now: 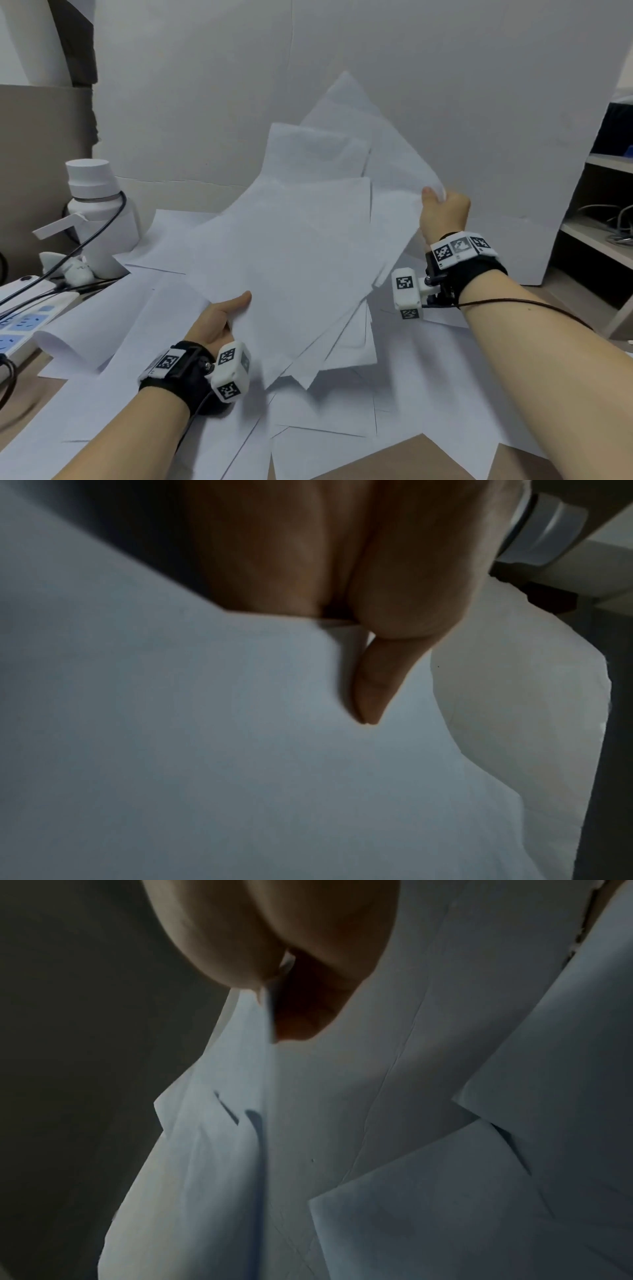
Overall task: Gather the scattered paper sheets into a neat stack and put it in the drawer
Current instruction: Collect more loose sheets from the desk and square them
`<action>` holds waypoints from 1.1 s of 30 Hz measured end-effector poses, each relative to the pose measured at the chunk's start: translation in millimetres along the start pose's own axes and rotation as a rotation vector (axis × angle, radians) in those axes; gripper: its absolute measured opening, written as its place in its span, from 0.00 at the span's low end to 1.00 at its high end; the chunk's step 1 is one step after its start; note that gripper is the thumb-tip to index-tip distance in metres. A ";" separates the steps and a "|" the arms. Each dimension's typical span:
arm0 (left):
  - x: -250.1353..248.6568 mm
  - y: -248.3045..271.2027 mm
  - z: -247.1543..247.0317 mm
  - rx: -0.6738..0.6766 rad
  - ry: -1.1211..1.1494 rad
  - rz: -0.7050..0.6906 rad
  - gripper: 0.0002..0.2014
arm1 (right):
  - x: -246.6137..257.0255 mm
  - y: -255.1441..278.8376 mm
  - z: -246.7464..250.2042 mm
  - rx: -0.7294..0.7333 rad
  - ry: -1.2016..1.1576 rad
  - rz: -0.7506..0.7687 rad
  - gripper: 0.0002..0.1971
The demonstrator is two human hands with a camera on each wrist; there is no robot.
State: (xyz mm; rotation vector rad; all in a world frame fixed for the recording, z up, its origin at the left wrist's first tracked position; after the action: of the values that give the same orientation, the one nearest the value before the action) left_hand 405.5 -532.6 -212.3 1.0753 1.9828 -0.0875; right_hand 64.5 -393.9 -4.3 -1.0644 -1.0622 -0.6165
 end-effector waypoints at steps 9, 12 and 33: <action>10.8 -14.5 -34.7 0.040 0.118 0.007 0.15 | -75.6 65.8 -54.7 0.434 -0.198 -0.310 0.06; 13.8 -20.7 -31.7 0.003 0.016 0.014 0.14 | -92.9 95.9 -62.9 0.610 -0.212 -0.415 0.11; -37.4 -7.6 16.7 0.074 -0.518 -0.041 0.29 | -94.3 45.9 -49.5 0.437 -0.169 -0.371 0.03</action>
State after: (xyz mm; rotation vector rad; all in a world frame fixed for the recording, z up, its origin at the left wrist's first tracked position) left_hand 420.7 -568.9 -198.6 0.9418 1.5406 -0.4218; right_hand 84.3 -427.9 -113.3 -0.5472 -1.4808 -0.5570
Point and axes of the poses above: each hand's wrist, its own y-axis away from the middle knuckle, its own z-axis out of the back of the hand, x = y × z, the point moved 9 cm from there along -y, towards the middle knuckle, and after that the axes turned 6 degrees about x, right-handed, at the moved point
